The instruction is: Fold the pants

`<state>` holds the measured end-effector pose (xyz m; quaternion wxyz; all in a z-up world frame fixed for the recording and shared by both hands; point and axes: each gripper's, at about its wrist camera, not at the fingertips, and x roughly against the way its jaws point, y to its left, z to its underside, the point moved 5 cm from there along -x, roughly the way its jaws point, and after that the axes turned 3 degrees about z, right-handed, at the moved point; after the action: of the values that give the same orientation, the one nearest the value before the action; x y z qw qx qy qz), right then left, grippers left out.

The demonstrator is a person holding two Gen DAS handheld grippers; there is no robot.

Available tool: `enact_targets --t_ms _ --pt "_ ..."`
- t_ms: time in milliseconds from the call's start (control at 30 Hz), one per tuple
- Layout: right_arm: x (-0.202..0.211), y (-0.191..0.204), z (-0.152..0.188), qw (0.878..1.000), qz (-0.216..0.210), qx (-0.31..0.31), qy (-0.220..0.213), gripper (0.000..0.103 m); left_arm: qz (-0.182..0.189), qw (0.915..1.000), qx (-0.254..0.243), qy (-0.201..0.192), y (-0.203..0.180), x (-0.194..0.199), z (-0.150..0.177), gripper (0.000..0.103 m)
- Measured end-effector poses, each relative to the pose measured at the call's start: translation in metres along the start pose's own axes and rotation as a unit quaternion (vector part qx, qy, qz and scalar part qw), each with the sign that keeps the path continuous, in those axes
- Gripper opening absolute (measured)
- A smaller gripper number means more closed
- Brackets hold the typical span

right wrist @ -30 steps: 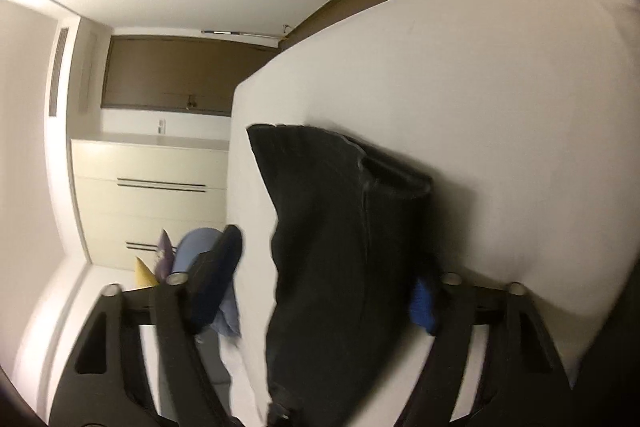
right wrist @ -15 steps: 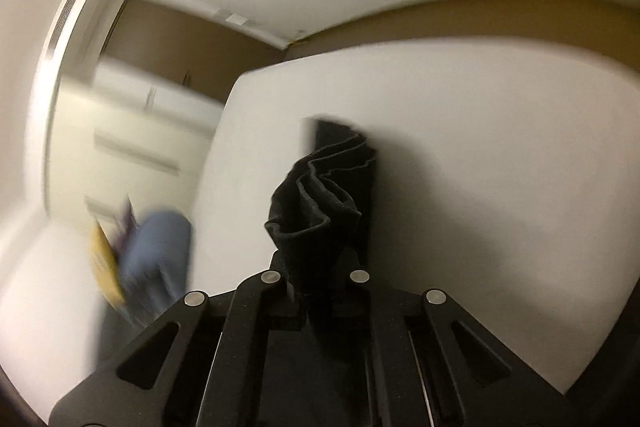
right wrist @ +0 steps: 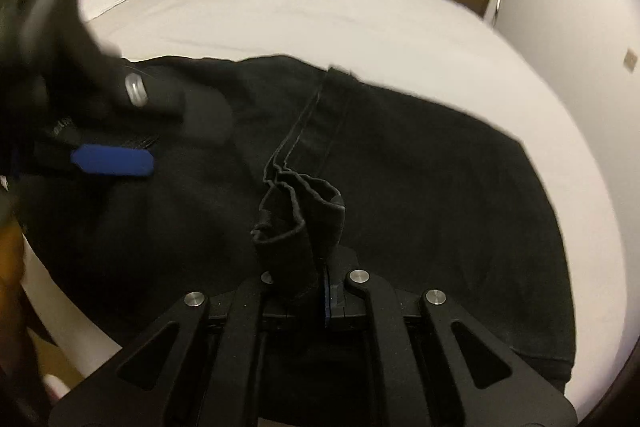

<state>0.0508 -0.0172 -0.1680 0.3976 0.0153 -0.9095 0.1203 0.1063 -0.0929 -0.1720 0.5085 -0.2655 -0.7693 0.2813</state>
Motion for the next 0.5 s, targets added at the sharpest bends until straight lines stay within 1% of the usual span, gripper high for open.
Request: enact_targets --t_ms 133,167,233,367,500 --pt "0.023 0.008 0.008 0.998 0.041 0.03 -0.043 0.004 0.024 0.9993 0.026 0.011 -0.001 -0.006 -0.005 0.102" --pt "0.031 0.013 0.009 0.995 0.055 0.048 -0.062 0.004 0.027 0.999 0.031 0.017 -0.001 -0.008 -0.007 0.102" --pt "0.039 0.022 0.012 0.991 0.081 0.074 -0.083 0.004 0.032 0.9981 0.039 0.034 -0.001 -0.016 -0.012 0.102" --pt "0.042 0.026 0.015 0.987 0.098 0.089 -0.09 0.004 0.038 0.996 0.046 0.066 -0.001 -0.034 -0.02 0.103" --pt "0.049 0.03 0.014 0.985 0.106 0.098 -0.097 0.004 0.029 0.9948 0.046 0.086 -0.004 -0.049 -0.032 0.103"
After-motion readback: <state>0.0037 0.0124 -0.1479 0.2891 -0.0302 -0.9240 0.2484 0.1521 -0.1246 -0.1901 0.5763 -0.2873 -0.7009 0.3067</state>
